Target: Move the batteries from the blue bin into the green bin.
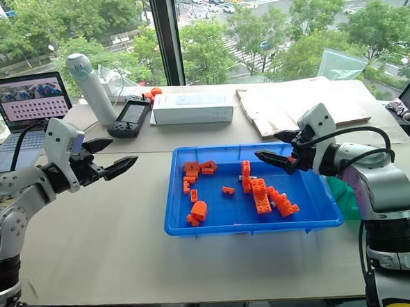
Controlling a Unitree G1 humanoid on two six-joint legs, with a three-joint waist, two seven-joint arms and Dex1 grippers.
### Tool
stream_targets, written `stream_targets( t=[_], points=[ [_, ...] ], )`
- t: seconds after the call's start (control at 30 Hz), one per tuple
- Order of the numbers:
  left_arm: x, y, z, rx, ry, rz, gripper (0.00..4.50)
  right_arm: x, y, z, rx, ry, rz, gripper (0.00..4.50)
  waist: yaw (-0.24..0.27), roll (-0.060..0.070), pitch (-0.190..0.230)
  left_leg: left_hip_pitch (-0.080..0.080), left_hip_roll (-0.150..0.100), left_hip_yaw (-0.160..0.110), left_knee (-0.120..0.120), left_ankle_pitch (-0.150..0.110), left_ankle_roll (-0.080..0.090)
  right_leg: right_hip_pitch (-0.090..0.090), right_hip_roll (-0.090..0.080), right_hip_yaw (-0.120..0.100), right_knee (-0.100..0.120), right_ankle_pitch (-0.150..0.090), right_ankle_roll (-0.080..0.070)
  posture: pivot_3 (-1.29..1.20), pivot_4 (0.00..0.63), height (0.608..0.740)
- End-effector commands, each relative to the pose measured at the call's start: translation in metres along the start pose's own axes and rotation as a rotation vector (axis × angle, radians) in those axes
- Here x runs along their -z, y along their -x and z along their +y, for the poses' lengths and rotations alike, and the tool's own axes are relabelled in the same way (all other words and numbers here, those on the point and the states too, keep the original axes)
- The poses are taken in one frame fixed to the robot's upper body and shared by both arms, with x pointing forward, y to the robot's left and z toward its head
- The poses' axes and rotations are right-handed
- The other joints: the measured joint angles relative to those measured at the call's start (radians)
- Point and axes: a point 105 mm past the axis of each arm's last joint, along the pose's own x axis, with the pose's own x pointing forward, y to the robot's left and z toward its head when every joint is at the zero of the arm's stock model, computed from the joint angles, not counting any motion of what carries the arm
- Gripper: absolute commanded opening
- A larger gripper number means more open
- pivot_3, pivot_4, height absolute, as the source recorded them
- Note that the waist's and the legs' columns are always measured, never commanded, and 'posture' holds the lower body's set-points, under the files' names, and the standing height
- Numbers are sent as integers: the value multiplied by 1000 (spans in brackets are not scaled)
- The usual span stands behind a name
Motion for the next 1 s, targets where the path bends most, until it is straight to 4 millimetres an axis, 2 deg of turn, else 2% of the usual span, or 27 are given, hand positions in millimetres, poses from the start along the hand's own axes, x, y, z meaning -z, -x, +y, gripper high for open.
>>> stream_targets(
  t=[0.03,0.1,0.13,0.23,0.3,0.5,0.6,0.73,0.87,1.0],
  points=[
    [-27,-4,-19,149,-23,-79,4500,-15,17,8,-33,52,27,4199,1,0,0,0,0,0,0,0,0,0,0,0,0,0,0,0,150,740],
    [-42,-5,-56,407,-40,-88,4500,-2,29,36,-172,82,198,4199,20,1,2,-1,0,0,0,0,0,-1,-1,0,0,0,0,0,150,740],
    [-43,-4,-67,484,-58,-71,4500,4,32,44,-210,86,256,4199,26,0,2,-4,-1,1,0,0,0,-5,-1,-1,0,0,0,0,150,740],
    [-33,0,-90,640,-107,23,4500,20,33,48,-210,27,347,4199,14,-2,0,-6,1,2,2,-2,3,-10,-1,6,-2,1,2,0,150,740],
    [-32,-1,-97,685,-130,44,4500,30,32,42,-157,-1,397,4199,3,-2,0,-3,0,5,2,-3,5,-5,-2,11,-2,2,3,0,150,740],
    [-26,-3,-106,746,-171,84,4500,44,25,34,-77,-98,443,4199,-1,-3,1,-3,3,6,2,-3,5,-8,-2,12,-1,3,2,0,150,740],
    [-26,-11,-110,751,-198,81,4500,53,15,26,-19,-146,442,4199,1,-3,1,-3,2,6,2,-3,5,-10,-1,12,-2,3,3,0,150,740],
    [-32,-21,-114,738,-218,33,4500,65,11,27,-11,-170,484,4199,12,-3,1,-4,2,7,3,-2,7,-10,-1,12,-2,3,4,0,150,740],
    [-30,-19,-116,743,-237,40,4500,75,14,25,-5,-169,520,3247,13,-3,1,-4,1,7,3,1,12,-10,-1,12,-2,3,4,0,150,740],
    [-29,-19,-113,720,-241,40,4500,69,18,14,31,-153,510,1761,12,-3,1,-4,2,7,3,1,12,-9,-1,13,-1,3,4,0,150,740]
  ],
)
